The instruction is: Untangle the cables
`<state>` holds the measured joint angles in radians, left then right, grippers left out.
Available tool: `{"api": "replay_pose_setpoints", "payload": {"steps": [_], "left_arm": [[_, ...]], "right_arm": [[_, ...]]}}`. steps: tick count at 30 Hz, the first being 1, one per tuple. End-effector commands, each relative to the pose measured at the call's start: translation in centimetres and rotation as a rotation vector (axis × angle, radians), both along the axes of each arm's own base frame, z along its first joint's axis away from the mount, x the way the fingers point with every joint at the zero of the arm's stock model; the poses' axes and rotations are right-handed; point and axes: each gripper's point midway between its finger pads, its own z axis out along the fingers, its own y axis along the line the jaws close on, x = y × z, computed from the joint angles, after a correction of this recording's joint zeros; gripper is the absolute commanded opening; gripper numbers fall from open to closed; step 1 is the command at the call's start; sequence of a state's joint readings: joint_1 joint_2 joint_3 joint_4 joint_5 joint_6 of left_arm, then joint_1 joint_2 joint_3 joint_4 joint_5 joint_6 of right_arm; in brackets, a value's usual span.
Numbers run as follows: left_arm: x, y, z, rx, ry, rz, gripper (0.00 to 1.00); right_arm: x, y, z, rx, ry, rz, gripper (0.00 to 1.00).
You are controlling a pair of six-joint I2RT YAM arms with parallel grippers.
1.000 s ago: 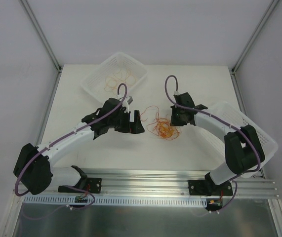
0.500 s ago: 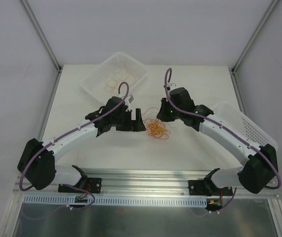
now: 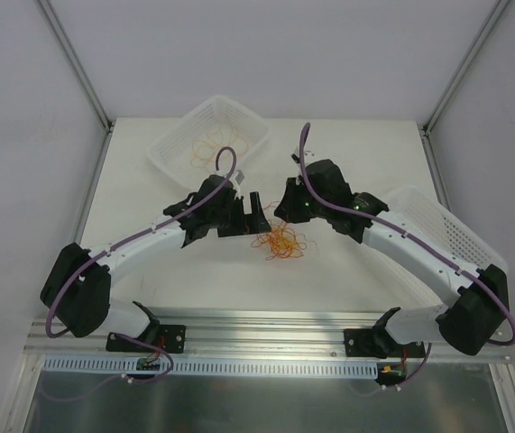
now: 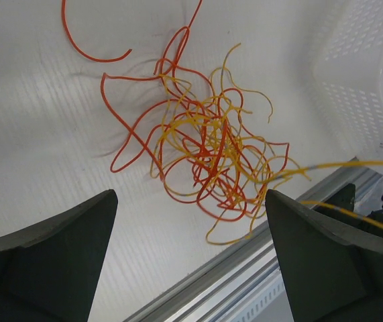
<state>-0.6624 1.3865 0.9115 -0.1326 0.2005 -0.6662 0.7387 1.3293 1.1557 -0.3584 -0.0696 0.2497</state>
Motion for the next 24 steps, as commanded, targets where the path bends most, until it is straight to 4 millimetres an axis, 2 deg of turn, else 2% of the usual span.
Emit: {"api": "replay_pose_setpoints", "payload": {"steps": [1, 5, 8, 12, 14, 15, 16, 17, 19, 20, 24], "left_arm": [[1.1, -1.4, -0.1, -0.064, 0.013, 0.078, 0.93], [1.1, -2.7, -0.9, -0.069, 0.028, 0.064, 0.92], [1.2, -3.2, -2.1, -0.038, 0.044, 0.055, 0.89], [1.3, -2.4, -4.7, 0.019, 0.075, 0.091, 0.81], [1.3, -1.7, -5.5, 0.052, 0.064, 0.097, 0.69], [1.4, -1.4, -5.8, 0.068, 0.058, 0.105, 0.63], [1.3, -1.1, -6.3, 0.082, 0.060, 0.106, 0.58], [1.3, -1.0, -6.5, 0.090, 0.062, 0.106, 0.46], [1.5, -0.5, -7.1, 0.109, 0.062, 0.115, 0.34], [1.5, -0.4, -7.2, 0.114, 0.062, 0.117, 0.24], [2.2, 1.1, -8.0, 0.170, 0.045, 0.143, 0.13]], "right_arm": [[0.3, 2.2, 3.4, 0.107, -0.048, 0.017, 0.01], [0.4, 2.7, 4.2, 0.120, -0.063, 0.010, 0.01], [0.6, 2.8, 5.2, 0.133, -0.078, 0.006, 0.01], [0.4, 1.8, 7.8, 0.135, -0.136, -0.006, 0.01], [0.4, 1.2, 9.6, 0.135, -0.182, -0.010, 0.01], [0.2, 0.7, 9.9, 0.121, -0.186, -0.009, 0.01], [0.3, -0.1, 11.1, 0.119, -0.225, -0.038, 0.01], [0.3, -0.6, 12.1, 0.117, -0.252, -0.041, 0.01], [-0.1, -1.5, 13.7, 0.117, -0.290, -0.043, 0.01], [-0.1, -2.0, 14.2, 0.103, -0.313, -0.051, 0.01], [-0.3, -4.4, 16.4, 0.071, -0.377, -0.088, 0.01]]}}
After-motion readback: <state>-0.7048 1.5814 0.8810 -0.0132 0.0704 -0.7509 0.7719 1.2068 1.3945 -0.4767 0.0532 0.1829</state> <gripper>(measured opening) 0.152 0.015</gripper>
